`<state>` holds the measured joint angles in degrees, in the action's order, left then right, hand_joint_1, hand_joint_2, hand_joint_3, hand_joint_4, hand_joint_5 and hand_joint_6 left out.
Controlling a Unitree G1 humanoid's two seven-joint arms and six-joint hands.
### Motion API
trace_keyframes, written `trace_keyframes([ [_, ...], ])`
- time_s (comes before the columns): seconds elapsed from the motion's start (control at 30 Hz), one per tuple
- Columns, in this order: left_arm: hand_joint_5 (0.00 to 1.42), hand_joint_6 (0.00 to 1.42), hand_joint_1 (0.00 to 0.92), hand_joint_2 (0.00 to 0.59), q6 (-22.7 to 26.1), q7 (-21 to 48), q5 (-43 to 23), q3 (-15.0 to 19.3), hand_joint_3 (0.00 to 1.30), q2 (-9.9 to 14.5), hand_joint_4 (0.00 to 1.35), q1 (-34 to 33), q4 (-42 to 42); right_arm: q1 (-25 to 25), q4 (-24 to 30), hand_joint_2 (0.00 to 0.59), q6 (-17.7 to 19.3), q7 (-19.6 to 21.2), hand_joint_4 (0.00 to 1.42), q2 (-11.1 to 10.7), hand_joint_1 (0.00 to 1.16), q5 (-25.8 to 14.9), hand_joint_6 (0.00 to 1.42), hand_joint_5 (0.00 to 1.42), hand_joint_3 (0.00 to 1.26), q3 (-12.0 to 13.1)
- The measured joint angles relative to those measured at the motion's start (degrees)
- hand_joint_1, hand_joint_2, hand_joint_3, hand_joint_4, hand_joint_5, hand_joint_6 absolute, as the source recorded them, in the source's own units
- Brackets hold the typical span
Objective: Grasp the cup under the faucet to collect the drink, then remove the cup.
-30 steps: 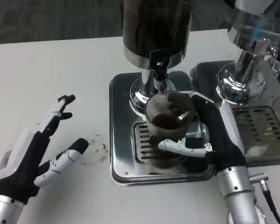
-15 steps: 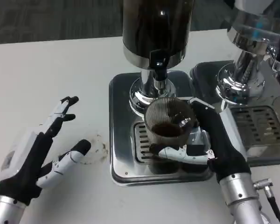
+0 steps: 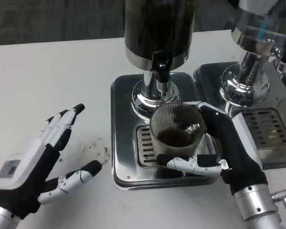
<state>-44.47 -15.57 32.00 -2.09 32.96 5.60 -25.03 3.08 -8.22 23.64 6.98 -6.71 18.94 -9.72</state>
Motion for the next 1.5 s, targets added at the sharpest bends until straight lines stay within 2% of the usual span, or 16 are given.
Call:
trace_keyframes([
  [0.2,0.00,0.00,0.000,0.183,1.4,-0.2,0.5,1.0,0.00,0.9,0.00,3.6,2.6,2.3,2.6,0.077,-0.8,-2.1,0.76,-0.6,1.01,-0.4,0.76,0.71,0.70,-0.1],
  [0.57,0.00,0.00,0.000,0.189,2.5,-3.7,7.4,2.1,0.00,2.0,0.00,12.2,12.2,6.3,10.6,0.074,-2.0,-7.5,0.76,-1.9,1.01,-1.7,0.76,0.71,0.71,0.1],
  [0.67,0.00,0.00,0.000,0.189,3.2,-3.7,7.2,2.1,0.00,1.8,0.00,13.9,13.1,7.7,12.9,0.074,-2.9,-9.3,0.76,-2.8,1.01,-2.5,0.76,0.71,0.71,0.1],
  [0.97,0.00,0.00,0.000,0.189,5.0,-5.5,9.8,1.1,0.00,-0.2,0.00,17.3,15.7,10.5,17.4,0.074,-4.6,-13.0,0.78,-3.1,1.01,-3.8,0.78,0.74,0.71,-0.1],
  [1.13,0.00,0.00,0.000,0.189,6.7,-5.7,9.7,1.1,0.00,-1.6,0.00,18.0,16.4,12.2,19.6,0.074,-6.2,-13.1,0.78,-2.7,1.01,-4.4,0.79,0.74,0.71,-0.2],
  [1.5,0.00,0.00,0.000,0.190,7.2,-5.7,9.7,0.8,0.00,-2.2,0.00,17.9,16.6,13.0,20.5,0.074,-6.9,-13.1,0.78,-2.6,1.01,-4.4,0.80,0.74,0.71,-0.2],
])
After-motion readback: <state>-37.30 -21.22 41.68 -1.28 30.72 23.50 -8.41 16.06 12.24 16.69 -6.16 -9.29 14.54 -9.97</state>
